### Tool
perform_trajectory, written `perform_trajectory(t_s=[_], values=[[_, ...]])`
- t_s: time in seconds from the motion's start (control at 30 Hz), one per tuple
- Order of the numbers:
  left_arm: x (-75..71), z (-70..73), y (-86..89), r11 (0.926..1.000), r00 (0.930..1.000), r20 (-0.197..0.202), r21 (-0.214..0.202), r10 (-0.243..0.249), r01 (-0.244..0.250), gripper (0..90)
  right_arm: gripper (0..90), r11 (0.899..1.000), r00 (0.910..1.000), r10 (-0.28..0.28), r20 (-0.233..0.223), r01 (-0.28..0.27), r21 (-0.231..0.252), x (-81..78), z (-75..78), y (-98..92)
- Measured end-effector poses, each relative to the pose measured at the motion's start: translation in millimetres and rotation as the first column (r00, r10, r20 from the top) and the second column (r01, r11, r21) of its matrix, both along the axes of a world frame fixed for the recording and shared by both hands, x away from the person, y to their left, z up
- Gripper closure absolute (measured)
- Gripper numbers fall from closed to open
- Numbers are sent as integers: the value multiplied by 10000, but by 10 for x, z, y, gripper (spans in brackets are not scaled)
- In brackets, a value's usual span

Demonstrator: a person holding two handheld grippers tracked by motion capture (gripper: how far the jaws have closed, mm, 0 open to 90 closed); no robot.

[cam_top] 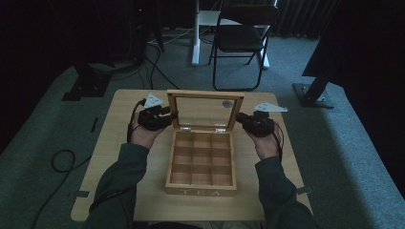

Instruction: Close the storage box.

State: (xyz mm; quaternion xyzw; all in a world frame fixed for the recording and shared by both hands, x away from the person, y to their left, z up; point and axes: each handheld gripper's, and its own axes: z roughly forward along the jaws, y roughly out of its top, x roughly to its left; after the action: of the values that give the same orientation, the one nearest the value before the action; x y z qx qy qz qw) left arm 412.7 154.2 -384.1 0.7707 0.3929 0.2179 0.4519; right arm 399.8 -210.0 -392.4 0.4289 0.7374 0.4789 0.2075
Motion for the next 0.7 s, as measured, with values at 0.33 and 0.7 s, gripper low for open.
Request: perform_trajectory(t_s=[0.33,0.7], values=[[-82,23,60,9993,9991,170,-14,-380,380,644,759,9999,9997,151,186,-152,44,-76,5,-6],[-210,36,124,9981,9973,405,74,-609,606,693,746,9994,9993,307,221,-310,140,-146,-2,-21]])
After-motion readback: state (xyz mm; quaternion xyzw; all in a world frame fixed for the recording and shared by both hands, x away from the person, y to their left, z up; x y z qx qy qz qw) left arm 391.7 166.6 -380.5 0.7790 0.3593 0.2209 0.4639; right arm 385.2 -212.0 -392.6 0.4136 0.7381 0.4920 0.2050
